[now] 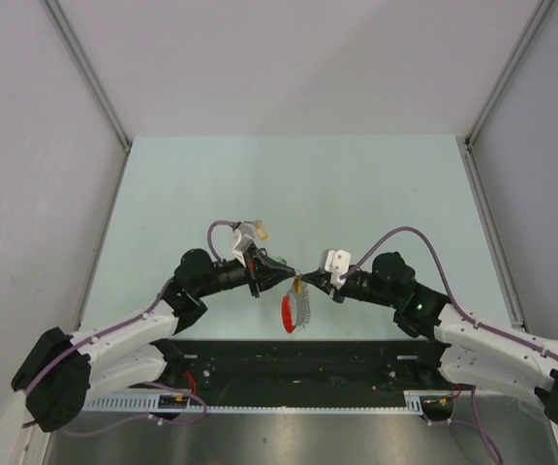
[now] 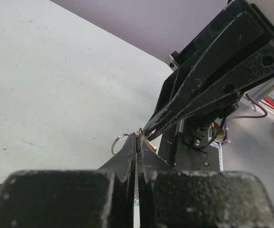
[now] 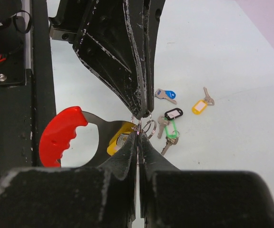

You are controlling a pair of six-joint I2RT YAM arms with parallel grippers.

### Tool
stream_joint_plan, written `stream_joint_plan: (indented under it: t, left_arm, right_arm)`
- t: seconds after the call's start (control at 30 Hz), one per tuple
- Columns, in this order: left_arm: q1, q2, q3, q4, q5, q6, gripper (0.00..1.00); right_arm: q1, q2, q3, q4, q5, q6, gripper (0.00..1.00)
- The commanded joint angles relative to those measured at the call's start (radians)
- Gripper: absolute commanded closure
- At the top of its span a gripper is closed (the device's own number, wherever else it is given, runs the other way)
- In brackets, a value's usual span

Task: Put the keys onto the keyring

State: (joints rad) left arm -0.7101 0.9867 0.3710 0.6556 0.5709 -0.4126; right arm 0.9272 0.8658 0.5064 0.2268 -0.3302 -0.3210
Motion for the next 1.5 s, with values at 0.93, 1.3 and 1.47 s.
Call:
stream_joint_plan:
  t: [0.93, 1.3, 1.47]
  left_arm:
    - [0.003, -0.123, 0.233, -0.56, -0.02, 0.409, 0.35]
    - [0.015, 0.098, 0.473, -0.99, 0.205, 0.886, 0.25]
    - [0.015, 0.17, 0.511, -1.045, 0.248, 0.931, 0.33]
  right_arm:
    - [0.064, 0.073, 0.19, -0.277, 0.068, -0.15, 1.0]
    - [0.064, 0.068, 0.19, -0.296, 0.057, -0.161, 1.0]
    - [0.064, 0.062, 0.192, -0.297, 0.051, -0.162, 1.0]
